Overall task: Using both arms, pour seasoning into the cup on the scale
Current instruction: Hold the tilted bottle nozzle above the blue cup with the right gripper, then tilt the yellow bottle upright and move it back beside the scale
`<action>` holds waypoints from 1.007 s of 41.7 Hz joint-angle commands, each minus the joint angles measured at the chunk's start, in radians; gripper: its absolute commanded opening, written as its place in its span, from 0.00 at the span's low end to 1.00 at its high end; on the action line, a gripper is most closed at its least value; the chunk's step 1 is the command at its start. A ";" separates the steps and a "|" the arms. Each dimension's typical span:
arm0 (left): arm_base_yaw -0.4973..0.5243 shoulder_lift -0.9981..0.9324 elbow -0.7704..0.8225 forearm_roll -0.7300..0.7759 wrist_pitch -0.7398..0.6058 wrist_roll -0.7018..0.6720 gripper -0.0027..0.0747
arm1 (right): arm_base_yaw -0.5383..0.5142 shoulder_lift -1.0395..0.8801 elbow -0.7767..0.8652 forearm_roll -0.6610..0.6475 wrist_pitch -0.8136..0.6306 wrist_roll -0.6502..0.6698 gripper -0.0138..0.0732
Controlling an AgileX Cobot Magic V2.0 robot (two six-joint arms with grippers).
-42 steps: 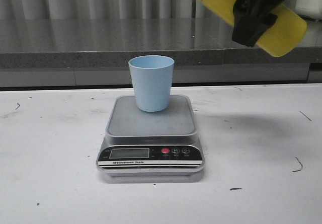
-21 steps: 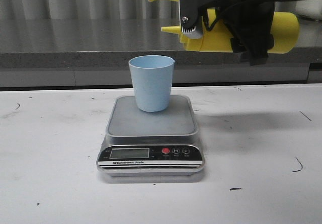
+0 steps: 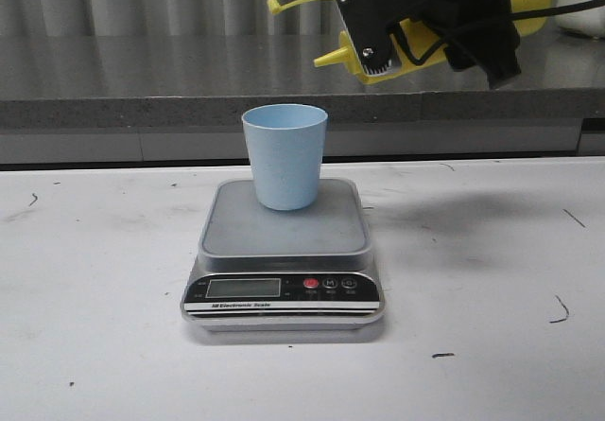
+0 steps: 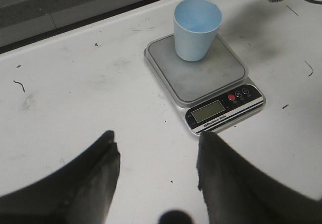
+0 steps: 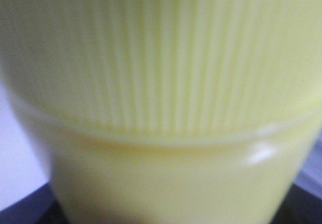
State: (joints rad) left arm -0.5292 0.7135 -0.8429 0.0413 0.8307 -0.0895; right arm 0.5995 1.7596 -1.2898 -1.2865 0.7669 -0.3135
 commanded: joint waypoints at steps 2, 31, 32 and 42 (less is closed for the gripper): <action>0.002 -0.001 -0.023 0.001 -0.069 -0.008 0.50 | 0.000 -0.053 -0.044 -0.120 0.011 -0.003 0.57; 0.002 -0.001 -0.023 0.001 -0.069 -0.008 0.50 | -0.004 -0.054 -0.044 0.015 -0.082 0.231 0.57; 0.002 -0.001 -0.023 0.001 -0.069 -0.008 0.50 | -0.005 -0.056 -0.044 0.020 -0.081 0.251 0.57; 0.002 -0.001 -0.023 0.001 -0.069 -0.008 0.50 | -0.035 -0.101 -0.044 0.206 -0.040 0.446 0.57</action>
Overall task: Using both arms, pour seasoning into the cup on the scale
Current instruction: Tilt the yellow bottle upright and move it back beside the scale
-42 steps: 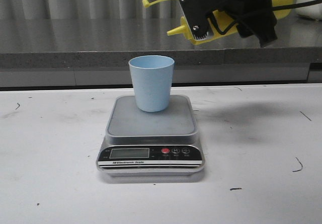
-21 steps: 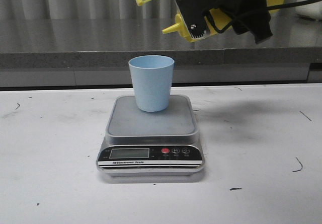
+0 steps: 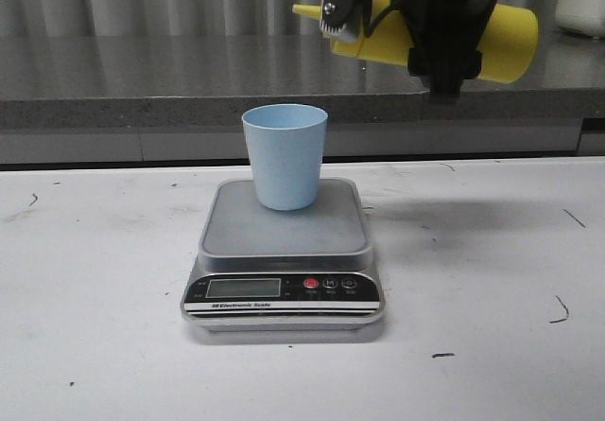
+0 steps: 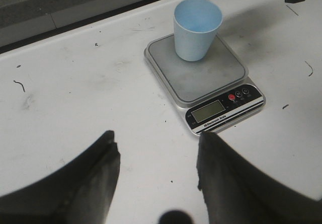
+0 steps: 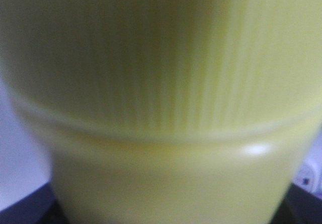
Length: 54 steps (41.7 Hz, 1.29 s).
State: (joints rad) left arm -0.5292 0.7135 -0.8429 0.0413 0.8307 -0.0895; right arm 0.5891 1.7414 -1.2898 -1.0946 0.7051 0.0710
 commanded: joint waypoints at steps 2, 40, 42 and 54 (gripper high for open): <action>0.002 -0.001 -0.023 0.001 -0.069 -0.008 0.50 | -0.043 -0.101 -0.042 0.071 0.011 0.079 0.57; 0.002 -0.001 -0.023 0.001 -0.069 -0.008 0.50 | -0.415 -0.342 0.629 0.737 -1.187 0.136 0.57; 0.002 -0.001 -0.023 0.001 -0.069 -0.008 0.50 | -0.420 -0.319 0.646 0.739 -1.258 0.133 0.57; 0.002 -0.001 -0.023 0.001 -0.069 -0.008 0.50 | -0.447 -0.156 0.645 0.784 -1.484 0.109 0.57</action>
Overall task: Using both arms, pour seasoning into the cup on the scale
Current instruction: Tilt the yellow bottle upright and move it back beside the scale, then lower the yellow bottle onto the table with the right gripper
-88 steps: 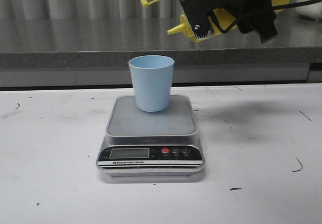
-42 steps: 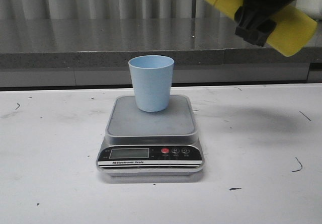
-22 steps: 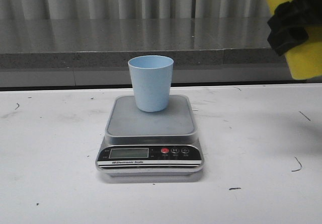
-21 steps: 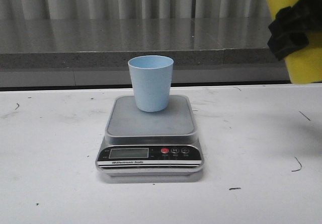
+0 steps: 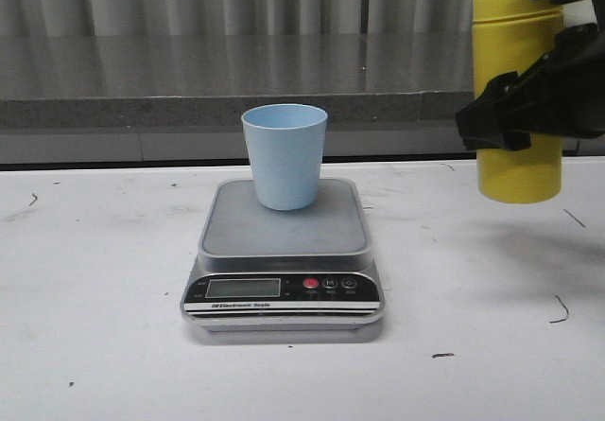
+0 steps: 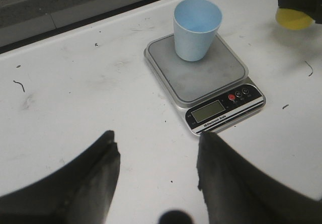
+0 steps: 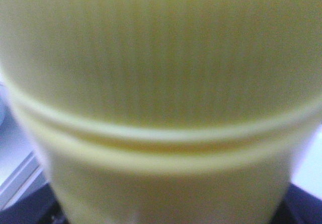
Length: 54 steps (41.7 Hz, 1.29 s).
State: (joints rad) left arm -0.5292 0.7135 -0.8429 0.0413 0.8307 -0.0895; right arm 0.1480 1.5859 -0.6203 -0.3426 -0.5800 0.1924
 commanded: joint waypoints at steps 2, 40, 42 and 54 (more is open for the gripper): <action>0.002 -0.001 -0.023 0.001 -0.069 -0.008 0.50 | -0.006 0.022 -0.025 0.037 -0.246 -0.013 0.57; 0.002 -0.001 -0.023 0.001 -0.069 -0.008 0.50 | -0.005 0.348 -0.145 0.115 -0.571 -0.114 0.58; 0.002 -0.001 -0.023 0.001 -0.069 -0.008 0.50 | -0.005 0.348 -0.145 0.098 -0.571 -0.114 0.58; 0.002 -0.001 -0.023 0.001 -0.069 -0.008 0.50 | -0.005 0.348 -0.143 0.032 -0.534 -0.110 0.71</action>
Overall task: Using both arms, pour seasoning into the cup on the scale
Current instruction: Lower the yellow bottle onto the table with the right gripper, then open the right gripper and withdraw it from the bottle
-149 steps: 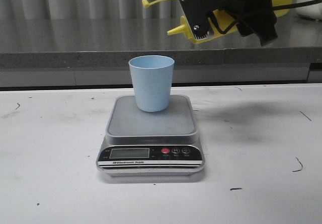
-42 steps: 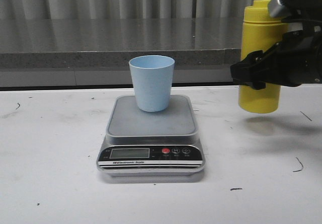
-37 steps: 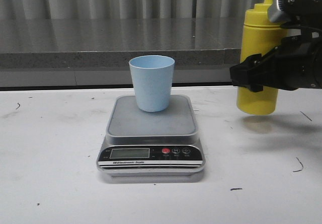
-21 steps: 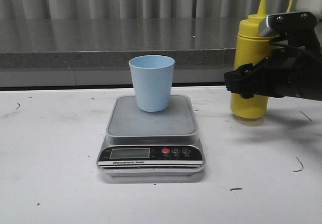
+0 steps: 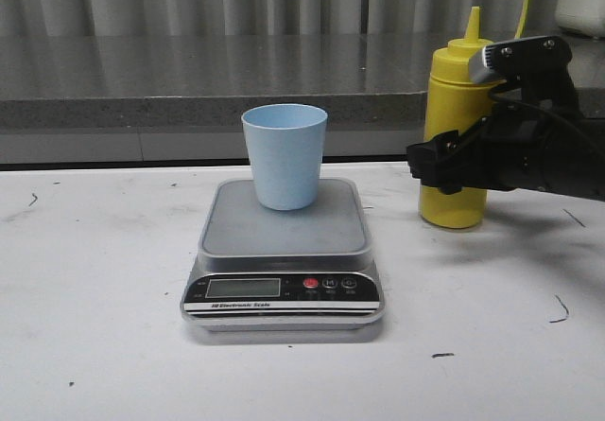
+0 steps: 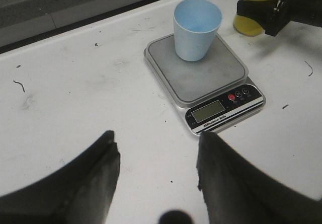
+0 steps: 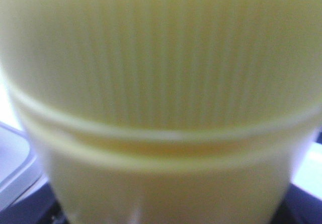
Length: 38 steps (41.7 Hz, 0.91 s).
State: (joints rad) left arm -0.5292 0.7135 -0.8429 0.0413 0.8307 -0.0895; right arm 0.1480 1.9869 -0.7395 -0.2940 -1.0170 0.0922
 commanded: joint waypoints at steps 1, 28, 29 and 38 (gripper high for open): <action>0.002 -0.001 -0.023 0.001 -0.069 -0.008 0.50 | -0.005 -0.053 -0.024 -0.019 -0.089 -0.009 0.71; 0.002 -0.001 -0.023 0.001 -0.069 -0.008 0.50 | -0.005 -0.158 0.013 -0.001 0.129 0.003 0.91; 0.002 -0.001 -0.023 0.001 -0.069 -0.008 0.50 | -0.005 -0.176 0.020 -0.001 0.143 0.003 0.91; 0.002 -0.001 -0.023 0.001 -0.069 -0.008 0.50 | -0.005 -0.348 0.089 -0.001 0.361 0.005 0.91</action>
State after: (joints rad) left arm -0.5292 0.7135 -0.8429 0.0413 0.8307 -0.0895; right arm 0.1480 1.7484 -0.6534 -0.3027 -0.6848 0.0963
